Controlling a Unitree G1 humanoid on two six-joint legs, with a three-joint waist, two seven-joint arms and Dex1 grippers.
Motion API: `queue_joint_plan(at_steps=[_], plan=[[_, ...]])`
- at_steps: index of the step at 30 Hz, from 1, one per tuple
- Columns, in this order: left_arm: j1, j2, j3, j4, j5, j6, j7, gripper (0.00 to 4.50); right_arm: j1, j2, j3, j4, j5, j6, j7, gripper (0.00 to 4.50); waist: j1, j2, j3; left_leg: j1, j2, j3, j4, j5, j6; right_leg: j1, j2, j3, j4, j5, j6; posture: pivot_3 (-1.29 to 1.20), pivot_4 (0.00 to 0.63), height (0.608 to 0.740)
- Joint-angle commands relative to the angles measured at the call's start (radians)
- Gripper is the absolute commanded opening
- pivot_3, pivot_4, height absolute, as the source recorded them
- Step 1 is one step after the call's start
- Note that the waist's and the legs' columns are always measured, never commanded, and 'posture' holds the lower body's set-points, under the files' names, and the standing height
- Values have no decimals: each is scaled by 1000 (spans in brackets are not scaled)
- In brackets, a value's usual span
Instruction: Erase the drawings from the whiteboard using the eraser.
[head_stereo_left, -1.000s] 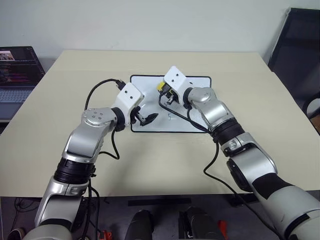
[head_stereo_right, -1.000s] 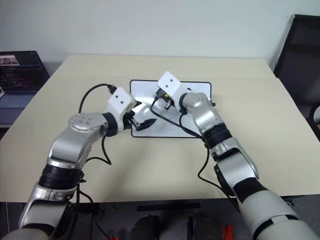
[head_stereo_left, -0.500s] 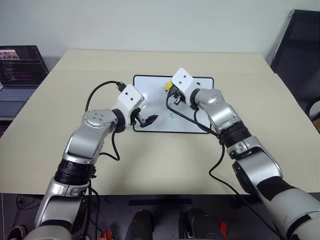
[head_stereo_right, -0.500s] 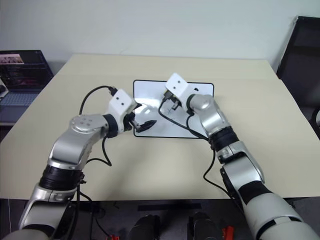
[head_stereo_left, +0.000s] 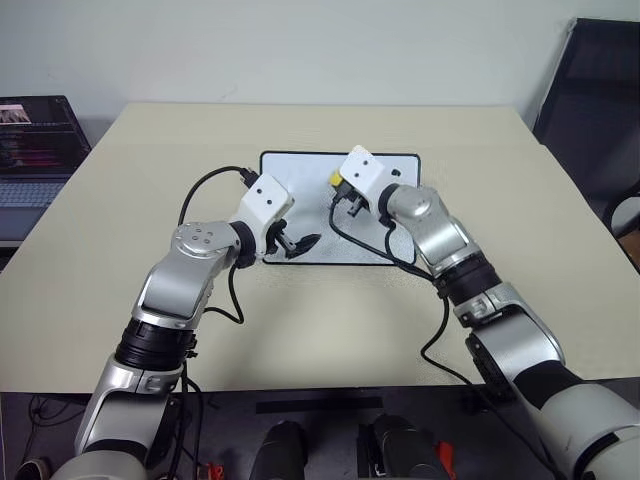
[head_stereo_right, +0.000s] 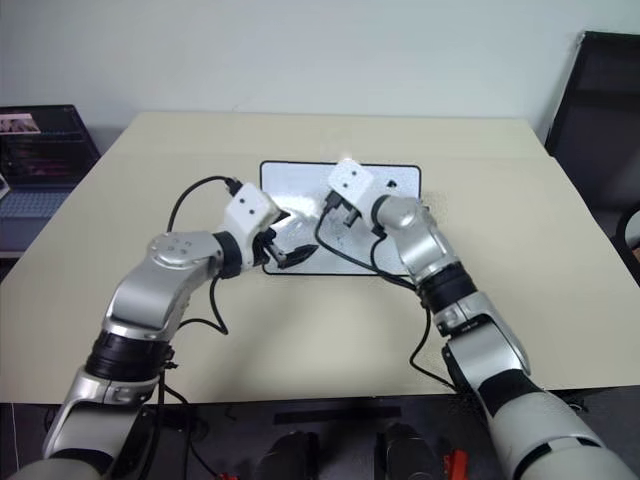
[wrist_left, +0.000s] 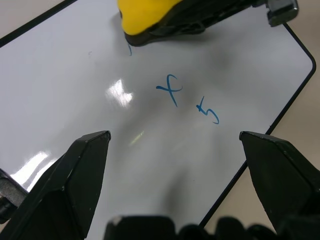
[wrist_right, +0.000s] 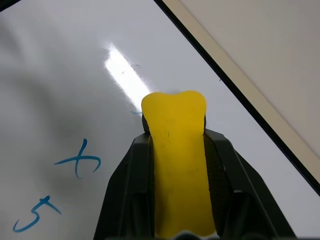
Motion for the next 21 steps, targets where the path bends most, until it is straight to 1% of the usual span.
queue_joint_plan(at_steps=[1,6,11,17,21], plan=[[-7,3,6,-43,1,-12,0,4500,-29,31,15,26,-17,-38,-7,997,0,0,0,0,0,0,0,0,0,0,0,0,0,0,0,0,150,740],[0,1,5,-51,1,-7,3,4500,-43,49,26,64,-36,-68,0,997,0,0,0,0,0,0,-1,0,0,0,0,0,0,0,0,0,150,740],[4,0,6,-53,0,-4,4,4500,-16,8,6,62,-38,-48,6,997,1,0,0,0,0,0,-1,0,0,0,0,0,0,0,0,0,150,740],[3,-2,7,-48,-2,-8,2,4500,110,-106,10,-85,-55,-4,54,997,21,0,0,-1,-1,-1,0,0,0,1,-1,-1,-1,0,0,0,150,740],[2,-3,4,-34,-1,-17,-3,4500,163,-136,3,-181,-48,40,61,997,23,0,0,0,-1,0,0,0,0,1,-1,-1,-1,0,0,0,150,740]])
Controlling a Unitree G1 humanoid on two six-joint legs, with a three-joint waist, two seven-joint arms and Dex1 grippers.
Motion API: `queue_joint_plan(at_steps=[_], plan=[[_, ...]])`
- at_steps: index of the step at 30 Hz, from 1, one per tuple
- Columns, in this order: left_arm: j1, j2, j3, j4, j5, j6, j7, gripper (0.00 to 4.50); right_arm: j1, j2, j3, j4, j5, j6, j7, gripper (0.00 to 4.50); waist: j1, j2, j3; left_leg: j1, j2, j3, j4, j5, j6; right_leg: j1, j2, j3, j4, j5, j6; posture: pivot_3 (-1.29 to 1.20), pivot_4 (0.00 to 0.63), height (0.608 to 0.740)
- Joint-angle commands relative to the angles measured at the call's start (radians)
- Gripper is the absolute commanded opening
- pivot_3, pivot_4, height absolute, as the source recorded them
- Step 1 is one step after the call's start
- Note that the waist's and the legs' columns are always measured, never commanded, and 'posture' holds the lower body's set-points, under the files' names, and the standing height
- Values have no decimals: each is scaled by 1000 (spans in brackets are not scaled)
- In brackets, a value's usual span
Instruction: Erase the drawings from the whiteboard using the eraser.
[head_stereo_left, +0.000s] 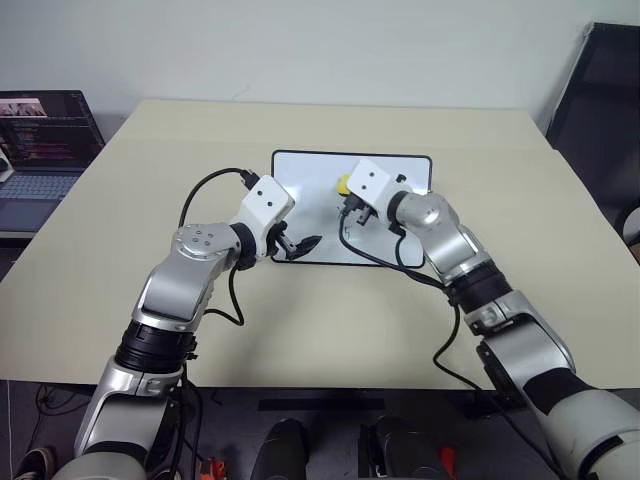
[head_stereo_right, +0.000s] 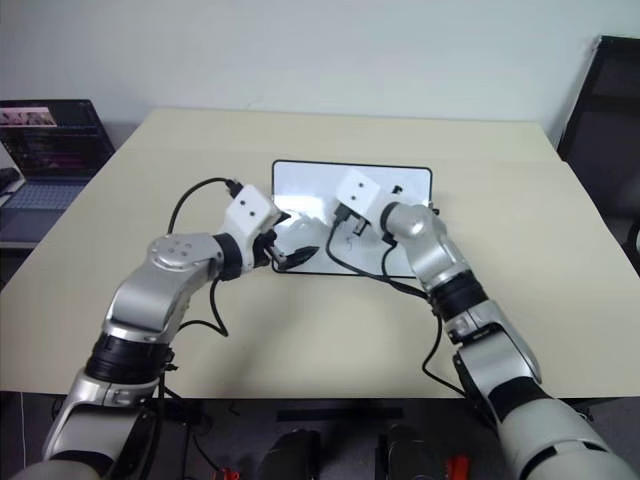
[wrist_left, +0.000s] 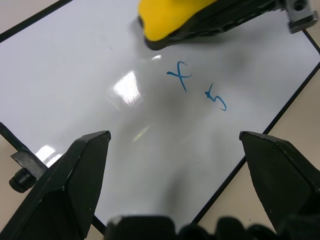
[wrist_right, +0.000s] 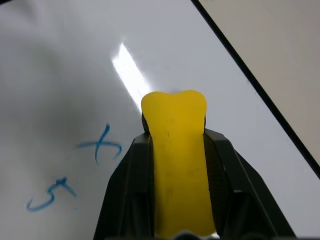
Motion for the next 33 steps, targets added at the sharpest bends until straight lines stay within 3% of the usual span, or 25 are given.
queue_joint_plan(at_steps=[1,9,16,24,28,33], plan=[[-9,-1,4,-19,0,-20,-4,4500,31,-27,-17,-39,-18,69,4,997,0,0,0,0,1,0,0,0,0,0,0,0,0,0,0,0,150,740],[-3,-2,55,-8,-23,-5,9,4500,90,70,-201,-401,209,232,18,996,0,0,0,-2,1,0,-1,0,0,-2,1,0,-1,0,0,0,150,740],[120,5,160,-53,-80,-25,27,4500,297,-19,-344,-726,321,312,23,996,4,0,0,-5,1,-1,-1,0,0,-2,-1,-1,-4,0,0,0,150,740],[288,24,234,-98,-160,-108,-39,4500,657,-130,-309,-989,464,402,134,996,1,0,0,-4,2,-1,-2,0,0,-2,0,0,-6,-1,2,0,150,740],[314,52,249,-71,-188,-141,-98,4500,709,-167,-240,-998,452,385,142,996,-7,0,0,-3,3,0,-1,0,0,-2,0,0,-6,-3,4,0,150,740],[316,82,233,-36,-167,-202,-119,4500,667,-163,-200,-951,433,369,116,996,-8,0,0,0,3,1,-1,0,0,0,1,0,-5,-3,4,0,150,740]])
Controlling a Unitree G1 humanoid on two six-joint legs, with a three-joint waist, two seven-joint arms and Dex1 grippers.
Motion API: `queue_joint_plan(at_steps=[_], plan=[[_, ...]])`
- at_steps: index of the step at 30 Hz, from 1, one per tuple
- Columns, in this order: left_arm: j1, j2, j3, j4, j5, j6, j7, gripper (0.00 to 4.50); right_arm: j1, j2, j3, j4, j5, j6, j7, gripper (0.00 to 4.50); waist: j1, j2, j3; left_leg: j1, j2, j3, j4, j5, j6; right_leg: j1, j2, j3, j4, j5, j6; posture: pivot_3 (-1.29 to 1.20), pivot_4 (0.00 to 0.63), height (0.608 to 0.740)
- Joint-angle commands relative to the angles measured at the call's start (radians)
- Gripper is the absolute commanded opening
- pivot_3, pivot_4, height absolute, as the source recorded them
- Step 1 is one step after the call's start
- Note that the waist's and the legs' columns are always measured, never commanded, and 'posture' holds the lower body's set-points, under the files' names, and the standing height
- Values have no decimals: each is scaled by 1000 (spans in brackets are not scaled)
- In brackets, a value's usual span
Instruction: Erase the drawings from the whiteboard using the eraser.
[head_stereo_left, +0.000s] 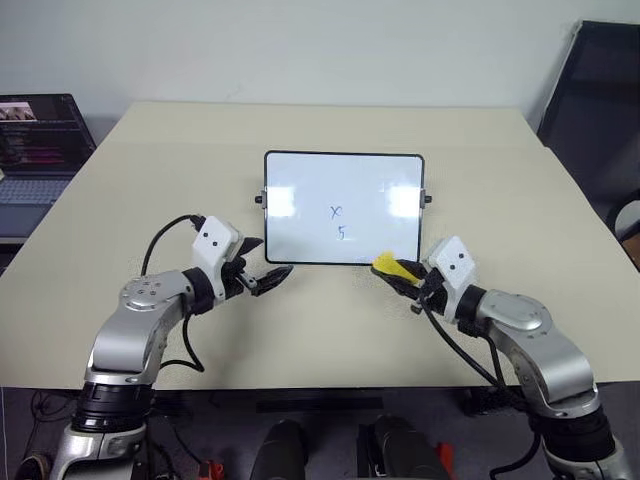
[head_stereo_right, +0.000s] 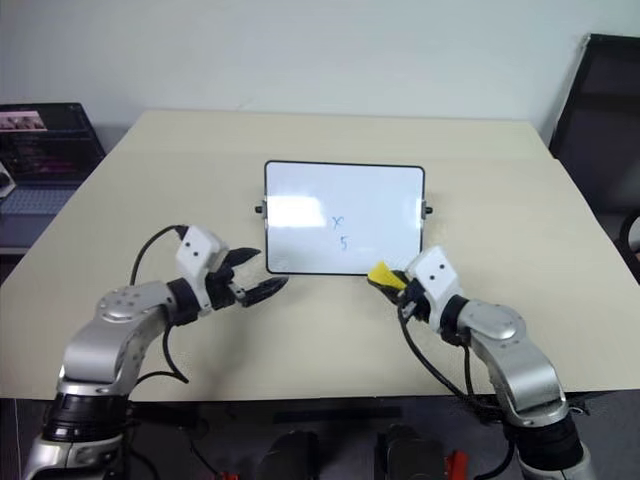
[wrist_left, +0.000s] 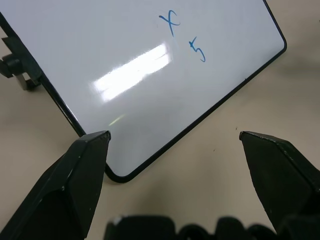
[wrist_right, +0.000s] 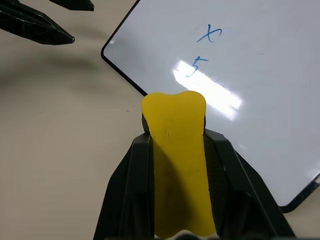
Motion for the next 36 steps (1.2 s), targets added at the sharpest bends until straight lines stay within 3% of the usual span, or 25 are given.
queue_joint_plan(at_steps=[1,9,17,26,36], plan=[[-10,13,14,9,-4,-44,-12,4500,-54,3,12,2,-6,-27,-18,996,0,0,0,0,0,0,0,0,0,0,0,0,0,0,0,0,150,740],[-21,29,-1,74,22,-102,-33,4500,-178,45,22,81,-17,-31,-69,996,-1,0,0,-2,0,0,-1,0,0,-1,0,0,-2,0,0,0,150,740],[-57,28,-40,121,50,-143,-66,4500,-486,114,158,425,-199,-140,-148,996,-7,0,0,-2,0,1,-1,0,0,-1,1,0,-2,1,-2,0,150,740],[-57,25,-70,74,54,-124,-64,4500,-686,183,250,750,-307,-243,-119,996,-9,0,0,-4,-1,0,-2,0,0,-3,0,-1,-2,3,-5,0,150,740],[-47,21,-85,52,51,-116,-62,4500,-709,180,292,885,-361,-283,-29,996,-11,0,0,-4,-1,-1,-1,0,0,-2,0,-1,-1,3,-5,0,150,740]])
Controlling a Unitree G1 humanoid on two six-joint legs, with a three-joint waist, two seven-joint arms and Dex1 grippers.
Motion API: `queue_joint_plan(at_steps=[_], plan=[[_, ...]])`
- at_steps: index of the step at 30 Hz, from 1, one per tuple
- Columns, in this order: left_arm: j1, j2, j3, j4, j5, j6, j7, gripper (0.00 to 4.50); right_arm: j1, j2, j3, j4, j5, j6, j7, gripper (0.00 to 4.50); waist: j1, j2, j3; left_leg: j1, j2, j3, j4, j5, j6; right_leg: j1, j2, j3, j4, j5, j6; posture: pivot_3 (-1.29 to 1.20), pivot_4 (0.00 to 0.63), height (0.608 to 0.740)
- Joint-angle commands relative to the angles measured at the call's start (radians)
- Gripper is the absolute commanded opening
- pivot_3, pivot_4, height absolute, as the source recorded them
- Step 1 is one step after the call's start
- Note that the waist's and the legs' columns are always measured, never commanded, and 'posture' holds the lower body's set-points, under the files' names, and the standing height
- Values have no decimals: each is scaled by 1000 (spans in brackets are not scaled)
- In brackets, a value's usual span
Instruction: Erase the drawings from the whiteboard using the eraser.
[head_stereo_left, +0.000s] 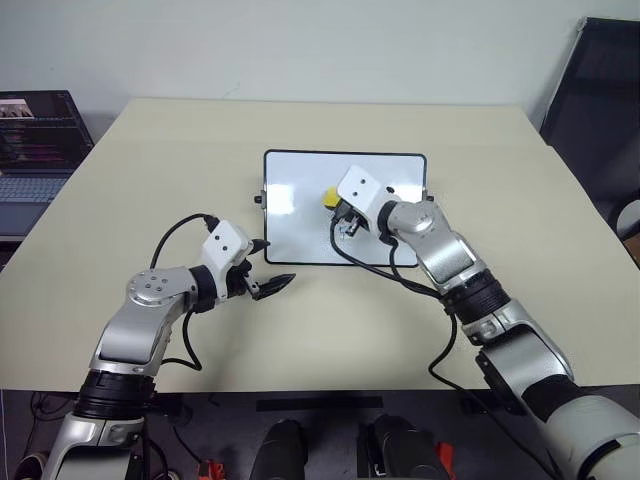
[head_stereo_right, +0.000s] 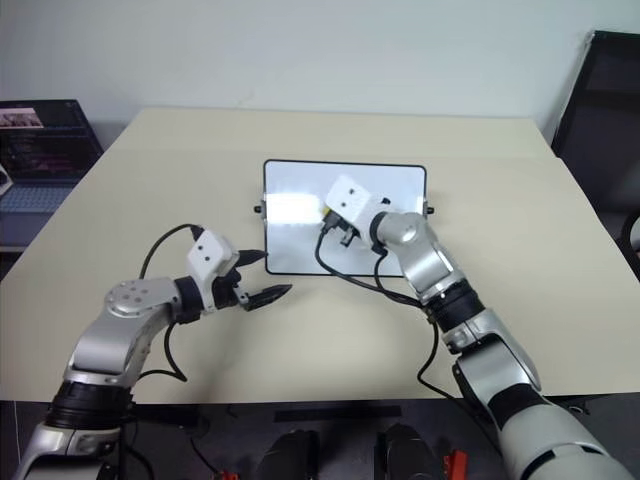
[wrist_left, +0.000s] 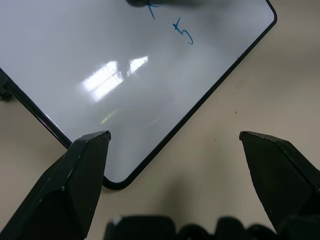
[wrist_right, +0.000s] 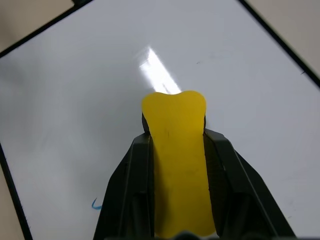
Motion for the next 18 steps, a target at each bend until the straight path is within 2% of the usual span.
queue_joint_plan(at_steps=[1,6,12,18], plan=[[-3,1,-4,-47,-3,-1,0,4500,17,-27,20,-13,-22,7,62,996,0,0,0,0,0,0,0,0,0,0,0,0,0,0,0,0,150,740],[-8,-1,-10,-53,-3,5,2,4500,32,-44,19,-51,-37,10,93,996,0,0,0,1,0,0,1,0,0,1,0,0,2,0,0,0,150,740],[-15,-6,-20,-74,-9,26,8,4500,-30,-18,-44,35,-64,-45,-55,995,-1,0,0,3,0,0,2,0,0,1,0,1,6,0,0,0,150,740],[-20,-9,-21,-96,-14,51,11,4500,6,-27,-5,9,-65,-17,30,995,-1,0,0,3,0,1,2,0,0,1,0,1,6,0,0,0,150,740]])
